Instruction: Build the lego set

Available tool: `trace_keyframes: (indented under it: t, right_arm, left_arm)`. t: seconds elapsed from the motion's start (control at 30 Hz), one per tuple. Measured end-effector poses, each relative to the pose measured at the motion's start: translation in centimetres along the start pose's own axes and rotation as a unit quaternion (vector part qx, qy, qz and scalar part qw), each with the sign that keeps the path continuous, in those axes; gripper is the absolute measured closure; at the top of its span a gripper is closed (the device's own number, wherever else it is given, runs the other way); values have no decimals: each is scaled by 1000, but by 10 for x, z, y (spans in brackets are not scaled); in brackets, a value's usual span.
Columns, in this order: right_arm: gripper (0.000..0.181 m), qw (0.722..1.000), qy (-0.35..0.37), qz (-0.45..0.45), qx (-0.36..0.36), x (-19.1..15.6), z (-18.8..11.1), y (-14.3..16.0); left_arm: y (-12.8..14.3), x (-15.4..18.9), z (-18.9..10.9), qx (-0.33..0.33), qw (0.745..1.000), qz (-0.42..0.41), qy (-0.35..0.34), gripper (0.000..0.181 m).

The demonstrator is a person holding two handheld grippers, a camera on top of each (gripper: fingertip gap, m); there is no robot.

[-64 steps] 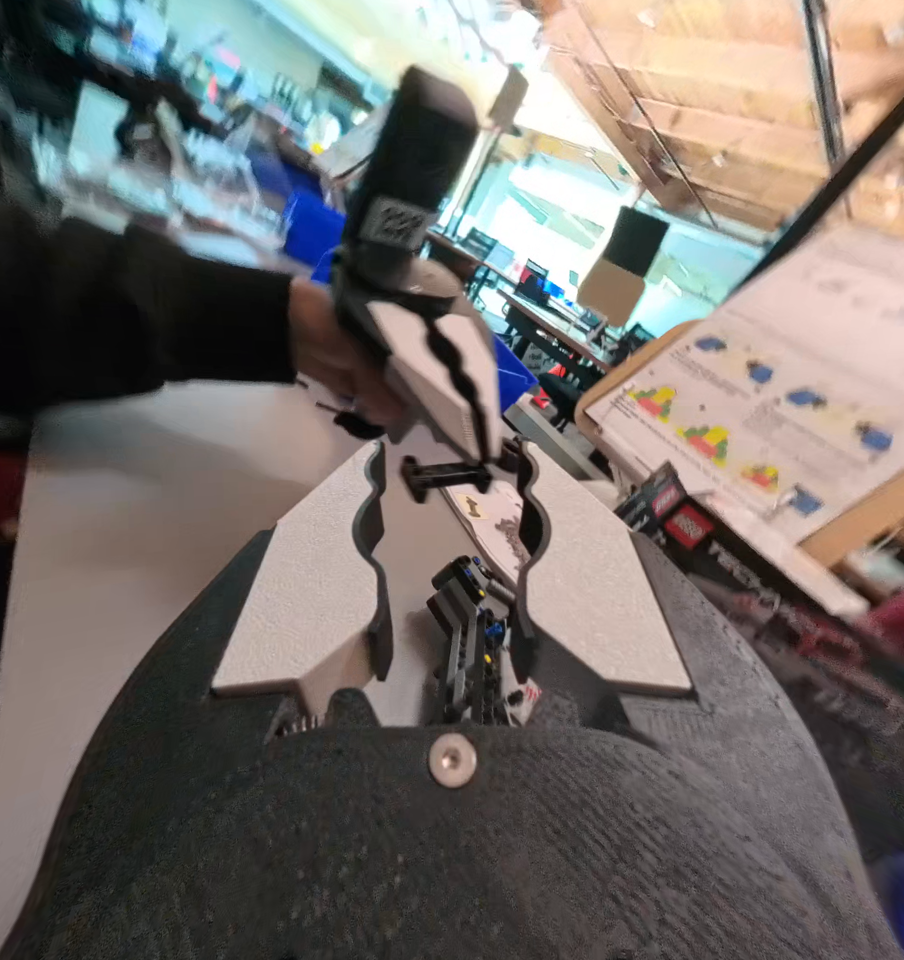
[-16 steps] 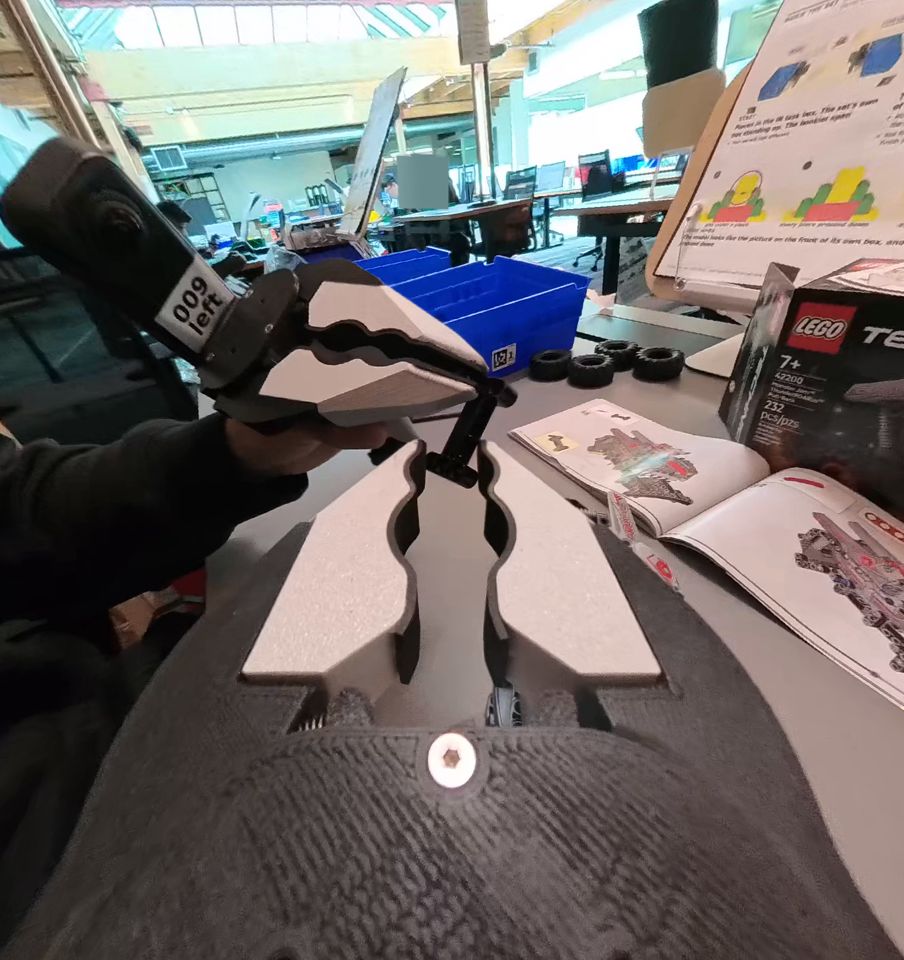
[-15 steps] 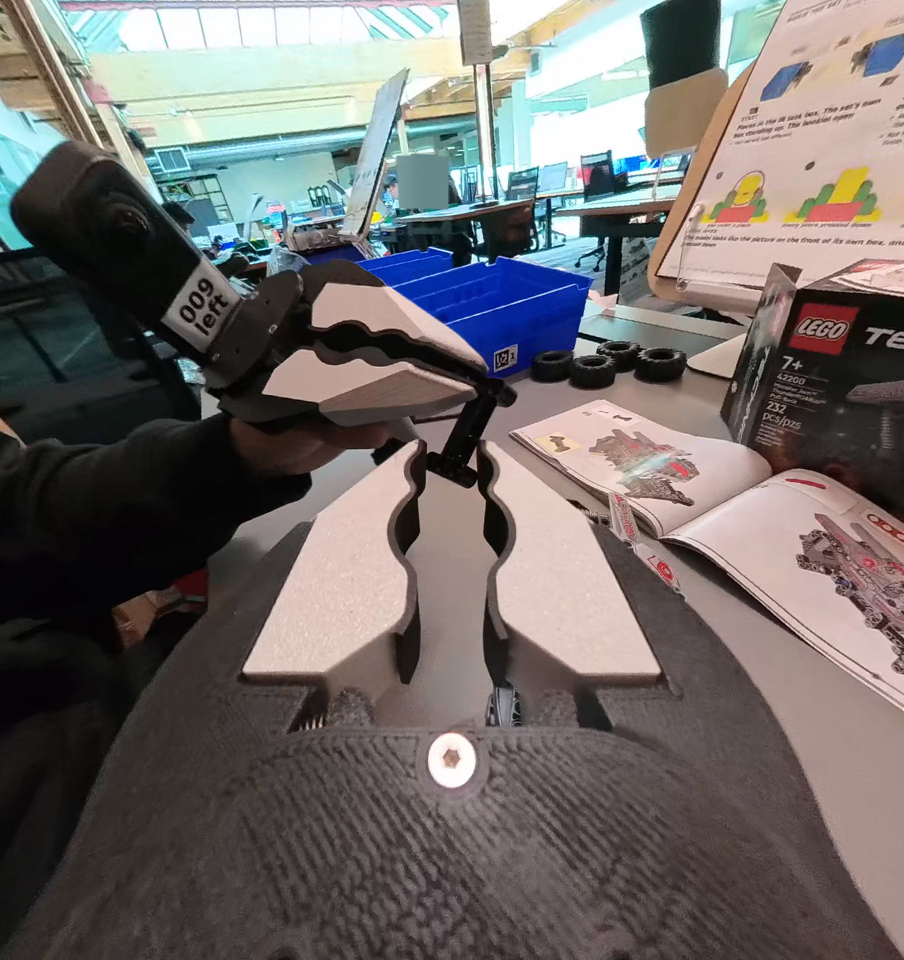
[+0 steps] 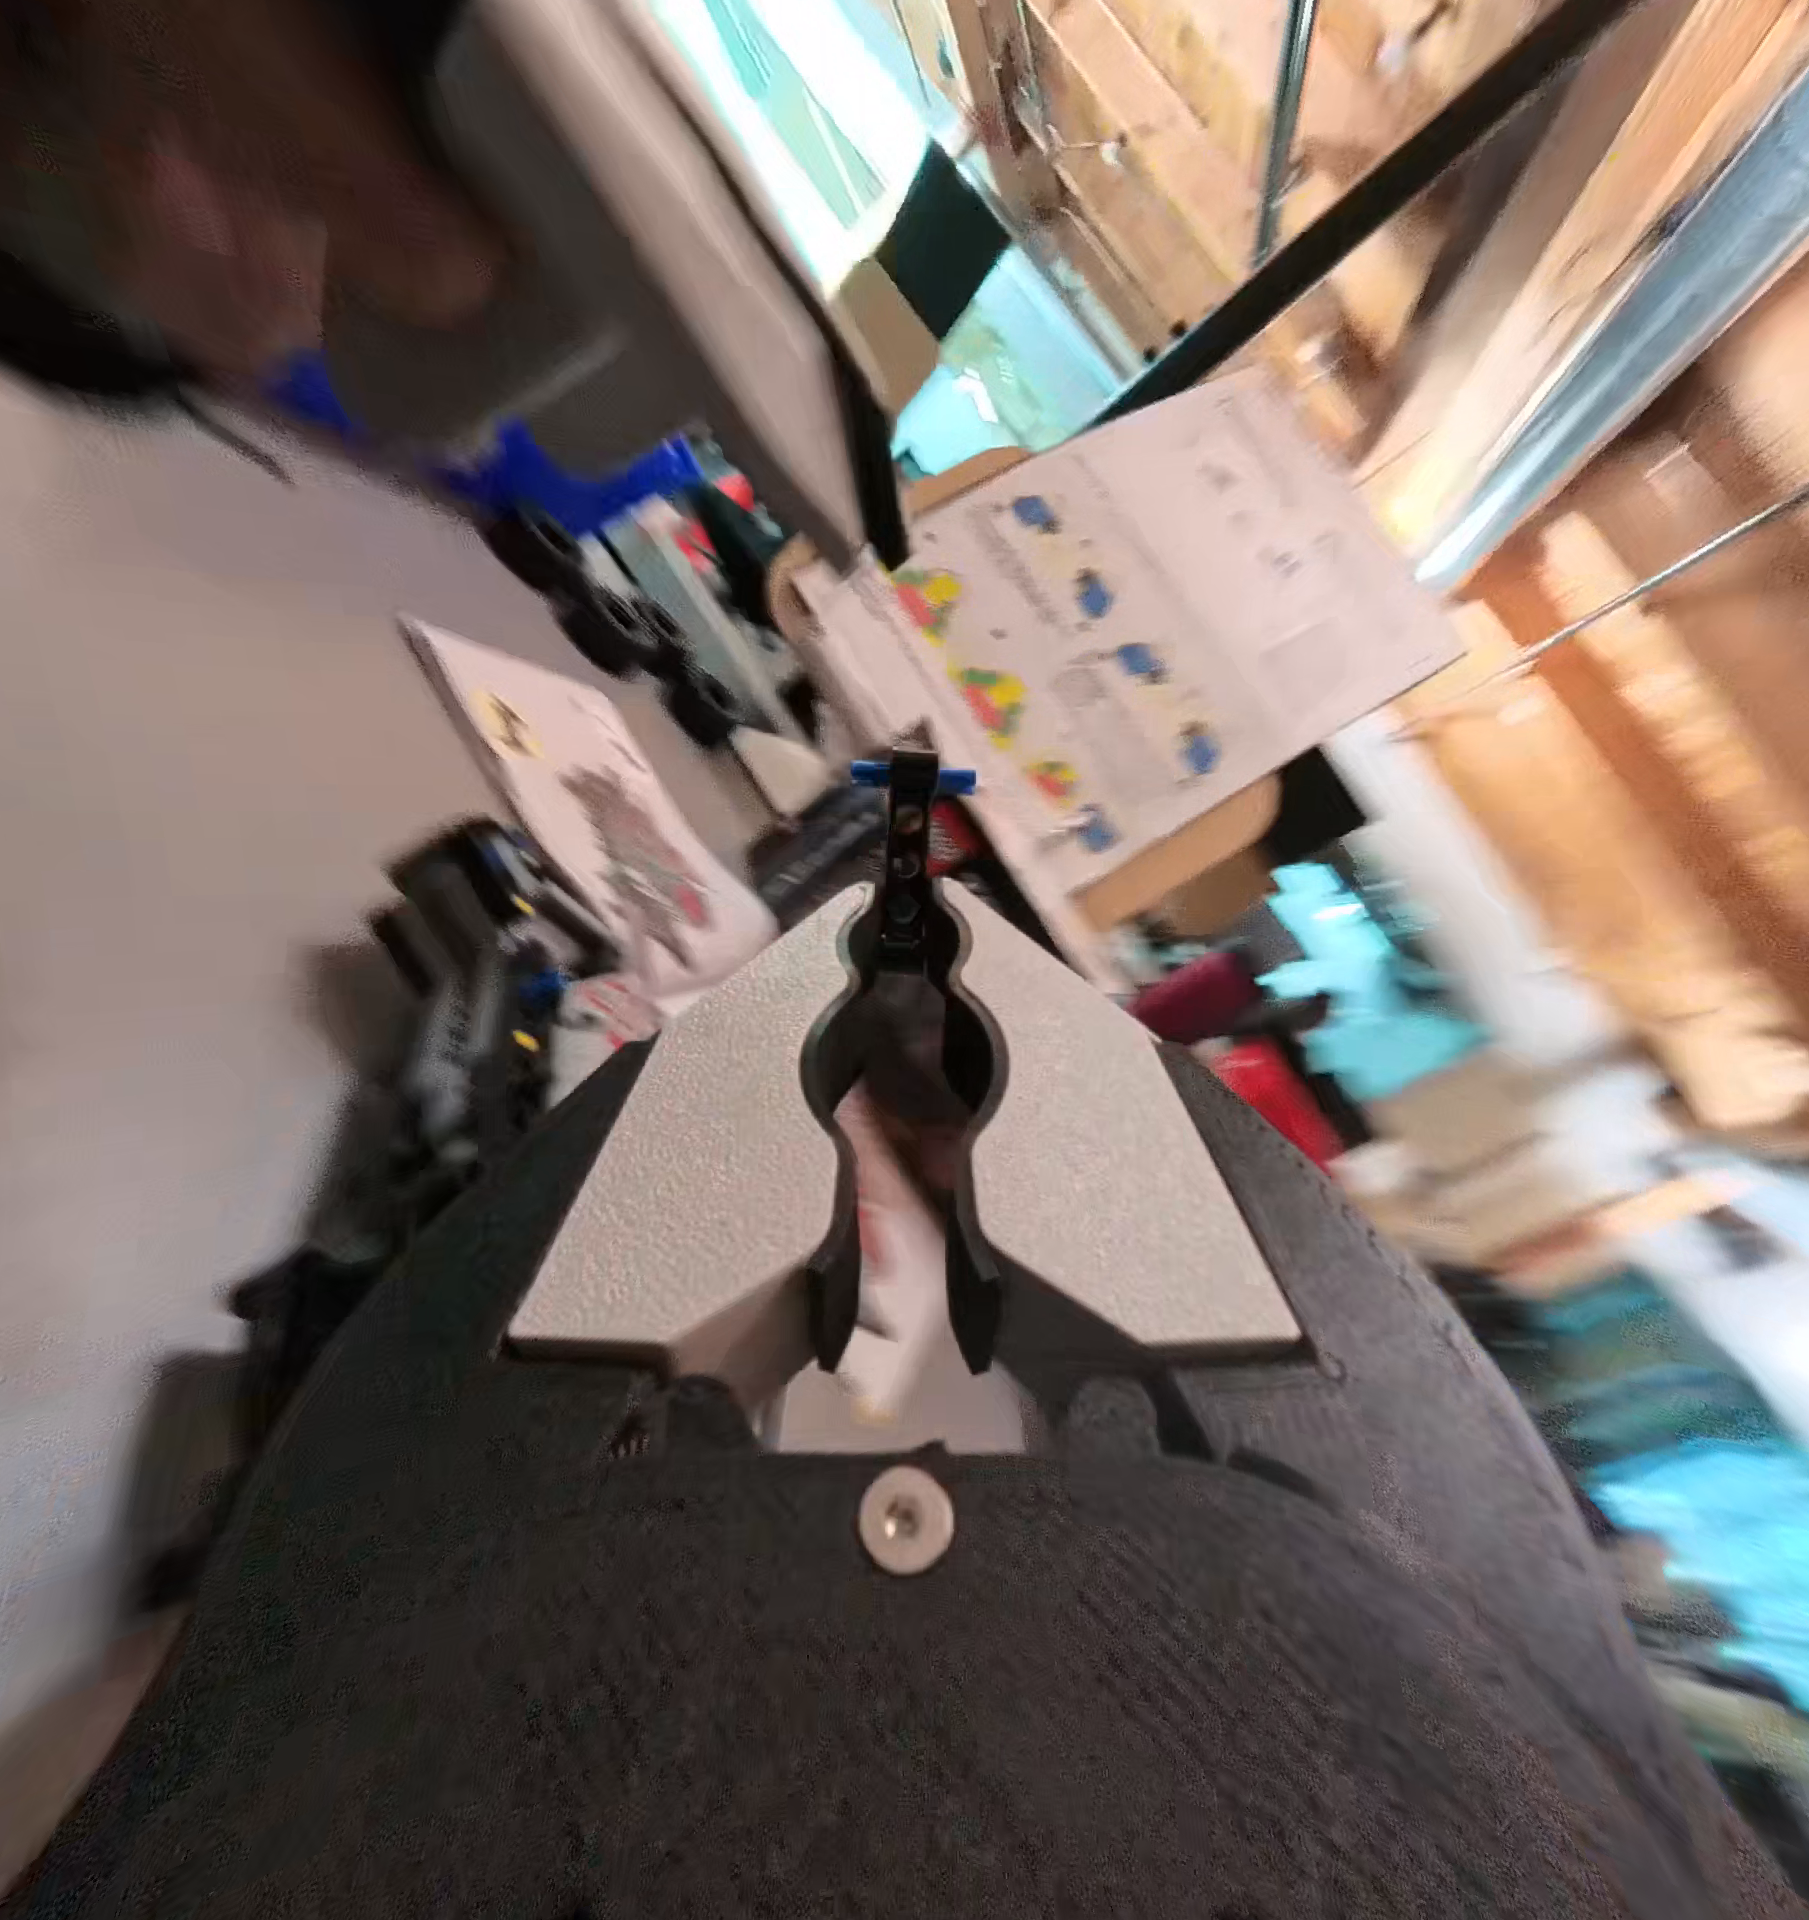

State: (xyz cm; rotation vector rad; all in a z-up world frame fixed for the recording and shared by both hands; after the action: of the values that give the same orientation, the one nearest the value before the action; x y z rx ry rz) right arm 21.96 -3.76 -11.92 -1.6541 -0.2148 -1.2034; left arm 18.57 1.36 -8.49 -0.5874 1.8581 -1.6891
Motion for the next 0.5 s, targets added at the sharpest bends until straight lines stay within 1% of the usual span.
trace_keyframes:
  t: [0.07, 0.1, 0.2, 0.3, 0.37, 0.5]
  right_arm:
    - [175, 992, 42, -119, -12, -1, 0, -3]
    - [175, 984, 51, -173, -10, -5, 0, -7]
    - [176, 958, 54, -282, -23, -21, 3, -9]
    - [175, 943, 54, -326, -29, -30, 5, -11]
    - [175, 940, 54, -336, -32, -32, 6, -13]
    - [175, 934, 47, -351, -37, -37, 7, -13]
  left_arm:
    - [-1, -6, -2, -17, 998, -65, 4, 157]
    - [0, -6, -3, -27, 996, -80, 15, 158]
    - [8, -9, -2, -83, 993, -82, 31, 163]
    - [19, -10, 0, -152, 986, -53, 37, 167]
    - [28, -13, 1, -197, 979, -41, 37, 169]
    - [33, -10, 2, -227, 971, -27, 62, 174]
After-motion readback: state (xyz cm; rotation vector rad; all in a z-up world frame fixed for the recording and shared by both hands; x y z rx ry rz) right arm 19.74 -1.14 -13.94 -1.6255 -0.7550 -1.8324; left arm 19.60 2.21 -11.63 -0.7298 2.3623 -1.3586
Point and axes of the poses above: each gripper's, where its closed fingertips meet, z out along the fingers, y out of its underside, x = y × z across the jaws, the point moved 2 cm from there along -z, back along the fingers
